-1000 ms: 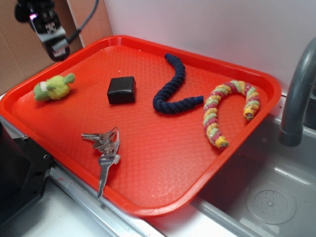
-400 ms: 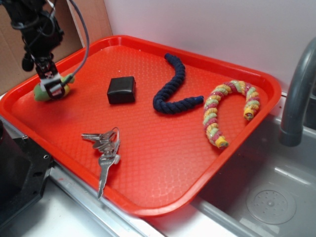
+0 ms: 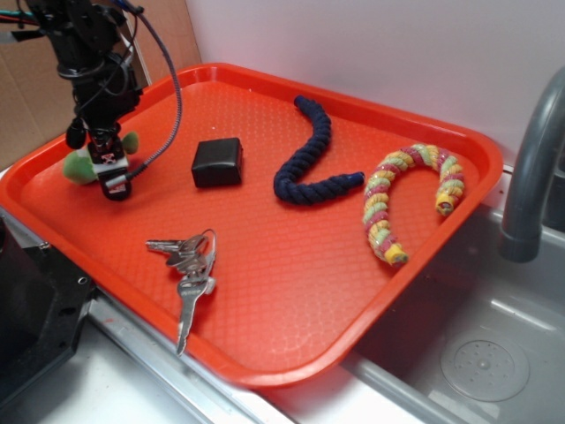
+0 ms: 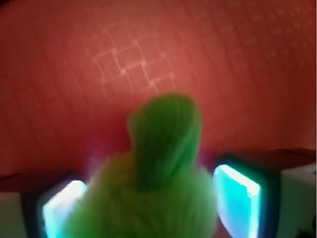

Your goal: Grab the green animal.

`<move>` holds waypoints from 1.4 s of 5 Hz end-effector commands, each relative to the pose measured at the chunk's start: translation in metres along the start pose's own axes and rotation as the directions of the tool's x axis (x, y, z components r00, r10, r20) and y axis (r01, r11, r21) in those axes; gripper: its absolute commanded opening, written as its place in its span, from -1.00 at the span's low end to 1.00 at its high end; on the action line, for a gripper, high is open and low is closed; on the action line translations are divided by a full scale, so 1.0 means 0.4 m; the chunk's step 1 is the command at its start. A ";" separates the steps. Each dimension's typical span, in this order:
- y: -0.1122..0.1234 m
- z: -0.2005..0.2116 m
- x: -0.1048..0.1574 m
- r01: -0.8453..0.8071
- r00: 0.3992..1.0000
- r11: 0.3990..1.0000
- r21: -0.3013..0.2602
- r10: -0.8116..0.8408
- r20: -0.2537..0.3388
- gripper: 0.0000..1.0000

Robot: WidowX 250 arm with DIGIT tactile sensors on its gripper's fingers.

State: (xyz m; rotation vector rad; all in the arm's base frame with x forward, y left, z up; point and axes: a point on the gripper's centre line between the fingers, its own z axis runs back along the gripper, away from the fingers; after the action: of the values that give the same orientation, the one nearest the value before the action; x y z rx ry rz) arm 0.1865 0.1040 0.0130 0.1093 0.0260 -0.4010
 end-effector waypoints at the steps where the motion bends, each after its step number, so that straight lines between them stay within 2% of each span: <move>1: -0.010 0.024 -0.006 -0.033 0.999 0.999 0.020 0.032 0.037 -1.00; 2: -0.015 0.090 -0.002 -0.042 0.997 0.998 0.037 0.039 0.064 -1.00; 3: -0.060 0.177 0.060 -0.015 0.998 0.996 0.092 0.009 0.066 -1.00; 4: -0.084 0.257 0.104 -0.068 0.995 0.995 0.068 0.063 0.072 -1.00; 5: -0.112 0.367 0.157 -0.168 0.985 0.983 0.070 0.165 0.051 -1.00; 6: -0.129 0.430 0.195 -0.196 0.980 0.977 0.080 0.192 0.049 -1.00; 7: -0.142 0.516 0.197 -0.222 0.970 0.974 0.043 0.217 0.109 -1.00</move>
State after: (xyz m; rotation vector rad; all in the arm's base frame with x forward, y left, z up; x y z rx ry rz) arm 0.2319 -0.0011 0.1908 0.1435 -0.0269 -0.1845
